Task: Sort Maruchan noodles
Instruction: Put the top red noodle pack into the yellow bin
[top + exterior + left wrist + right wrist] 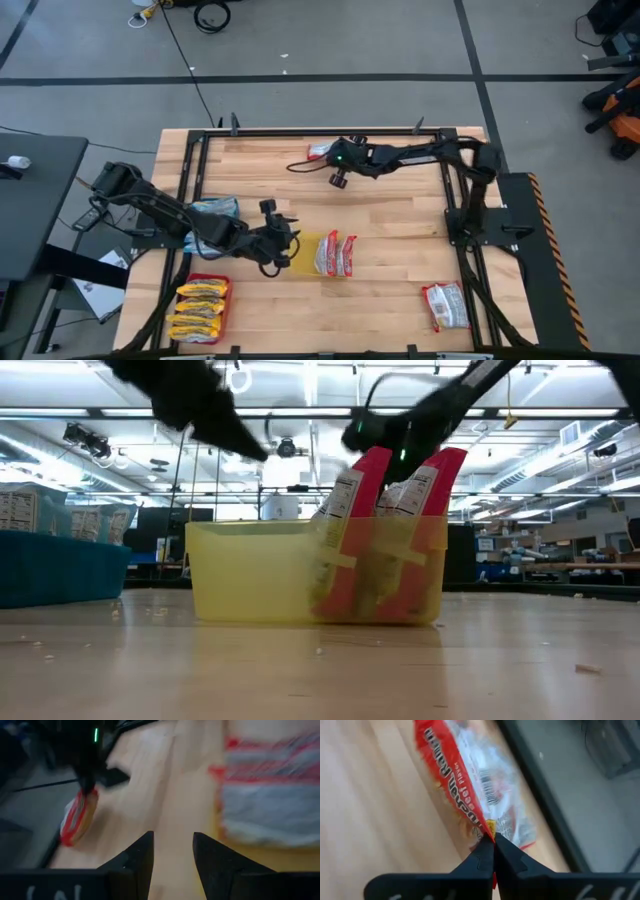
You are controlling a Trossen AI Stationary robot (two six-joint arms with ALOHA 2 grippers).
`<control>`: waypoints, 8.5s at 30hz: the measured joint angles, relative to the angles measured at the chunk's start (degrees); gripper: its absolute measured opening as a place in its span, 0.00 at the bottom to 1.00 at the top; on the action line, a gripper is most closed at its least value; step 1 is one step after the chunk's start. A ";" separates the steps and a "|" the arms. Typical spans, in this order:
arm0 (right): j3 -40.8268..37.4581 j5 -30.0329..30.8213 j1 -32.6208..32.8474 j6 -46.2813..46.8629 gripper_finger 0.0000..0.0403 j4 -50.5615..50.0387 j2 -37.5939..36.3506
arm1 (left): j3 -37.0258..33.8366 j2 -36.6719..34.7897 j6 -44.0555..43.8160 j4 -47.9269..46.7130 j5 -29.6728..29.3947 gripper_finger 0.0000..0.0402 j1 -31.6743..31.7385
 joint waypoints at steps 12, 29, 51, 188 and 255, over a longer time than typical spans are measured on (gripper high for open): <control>-1.10 -8.46 9.30 5.52 0.01 -3.97 -25.03 | -29.77 -5.21 11.37 52.79 4.60 0.35 8.08; -20.16 -27.41 19.84 18.15 0.01 37.03 -34.05 | -36.19 -1.14 30.04 91.89 30.03 0.35 15.41; -20.41 -12.80 26.70 46.39 0.01 39.30 -33.97 | -19.79 -1.80 117.85 65.51 -4.58 0.35 9.70; -20.25 -12.09 40.18 31.89 0.40 0.29 -8.54 | 42.22 26.63 72.80 -48.24 21.23 0.06 -0.81; -20.63 -10.39 34.12 23.84 0.40 18.84 -3.36 | 33.59 28.51 5.31 -41.42 42.14 0.39 13.97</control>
